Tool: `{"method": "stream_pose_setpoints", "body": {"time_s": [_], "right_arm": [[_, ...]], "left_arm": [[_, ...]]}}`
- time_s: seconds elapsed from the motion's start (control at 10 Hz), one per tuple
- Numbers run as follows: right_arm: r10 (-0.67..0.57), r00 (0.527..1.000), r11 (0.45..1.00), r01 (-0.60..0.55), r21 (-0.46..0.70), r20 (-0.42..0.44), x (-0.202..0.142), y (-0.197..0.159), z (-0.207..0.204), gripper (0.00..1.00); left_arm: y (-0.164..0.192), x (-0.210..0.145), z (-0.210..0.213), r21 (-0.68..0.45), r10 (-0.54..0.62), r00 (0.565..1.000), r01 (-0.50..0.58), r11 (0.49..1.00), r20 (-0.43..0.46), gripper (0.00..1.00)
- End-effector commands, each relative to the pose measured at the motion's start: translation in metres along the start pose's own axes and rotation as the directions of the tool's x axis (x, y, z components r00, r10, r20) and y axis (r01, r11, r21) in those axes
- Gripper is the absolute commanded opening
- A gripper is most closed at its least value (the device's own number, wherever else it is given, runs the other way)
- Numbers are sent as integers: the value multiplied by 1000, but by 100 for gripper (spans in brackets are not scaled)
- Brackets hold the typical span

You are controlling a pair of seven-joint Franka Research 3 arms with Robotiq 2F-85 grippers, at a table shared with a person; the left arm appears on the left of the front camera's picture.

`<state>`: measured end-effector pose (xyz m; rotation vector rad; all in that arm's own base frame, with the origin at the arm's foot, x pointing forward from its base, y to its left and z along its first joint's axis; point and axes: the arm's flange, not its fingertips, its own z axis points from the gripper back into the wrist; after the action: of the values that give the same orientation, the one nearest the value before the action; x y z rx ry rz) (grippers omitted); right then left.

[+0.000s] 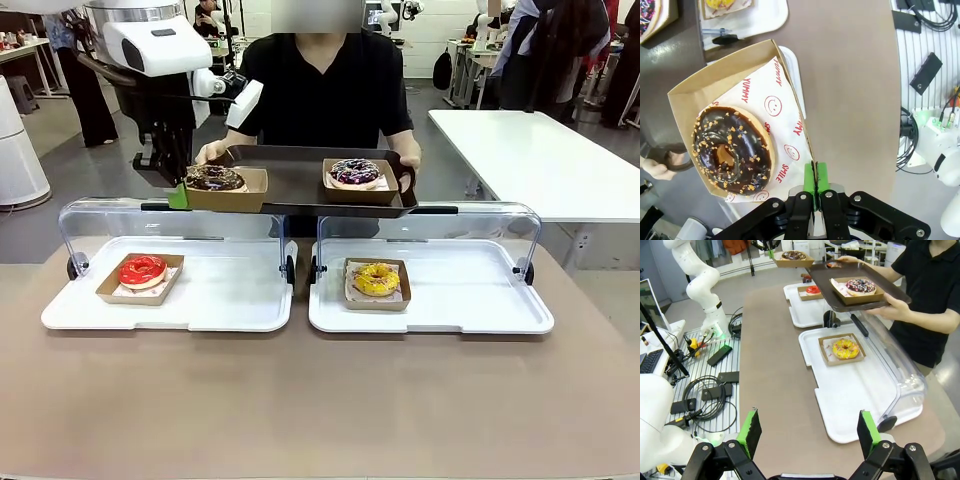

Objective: Provide the desired donut to the person.
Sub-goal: Place the picked Paper togo box onto the Handle tray extended by the person.

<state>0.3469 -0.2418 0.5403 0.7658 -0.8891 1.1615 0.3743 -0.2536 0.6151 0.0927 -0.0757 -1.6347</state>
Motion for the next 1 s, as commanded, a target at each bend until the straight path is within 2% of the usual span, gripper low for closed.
{"method": "stream_pose_setpoints", "body": {"time_s": [0.0, 0.1, 0.2, 0.3, 0.4, 0.7, 0.9], "right_arm": [[5, 1000, 1000, -5, 0, 19, 0, 0, 0, 100], [5, 1000, 1000, -5, 0, 19, 0, 0, 0, 100], [5, 1000, 1000, -5, 0, 19, 0, 0, 0, 100], [5, 1000, 1000, -5, 0, 19, 0, 0, 0, 100], [5, 1000, 1000, -5, 0, 19, 0, 0, 0, 100], [5, 1000, 1000, -5, 0, 19, 0, 0, 0, 100], [5, 1000, 1000, -5, 0, 19, 0, 0, 0, 100]], "left_arm": [[11, 10, 21, 85, -11, 1000, 9, 996, 24, 2], [30, 11, 35, 120, -12, 1000, 10, 993, 20, 2], [61, 11, 49, 112, -41, 999, 37, 993, 33, 2], [85, 9, 53, 104, -44, 999, 43, 994, 8, 2], [109, 5, 51, 73, -87, 996, 86, 994, 23, 2], [177, -17, 35, 1, -114, 993, 114, 994, 27, 2], [196, -36, 8, -23, -110, 993, 112, 993, 44, 2]]}}
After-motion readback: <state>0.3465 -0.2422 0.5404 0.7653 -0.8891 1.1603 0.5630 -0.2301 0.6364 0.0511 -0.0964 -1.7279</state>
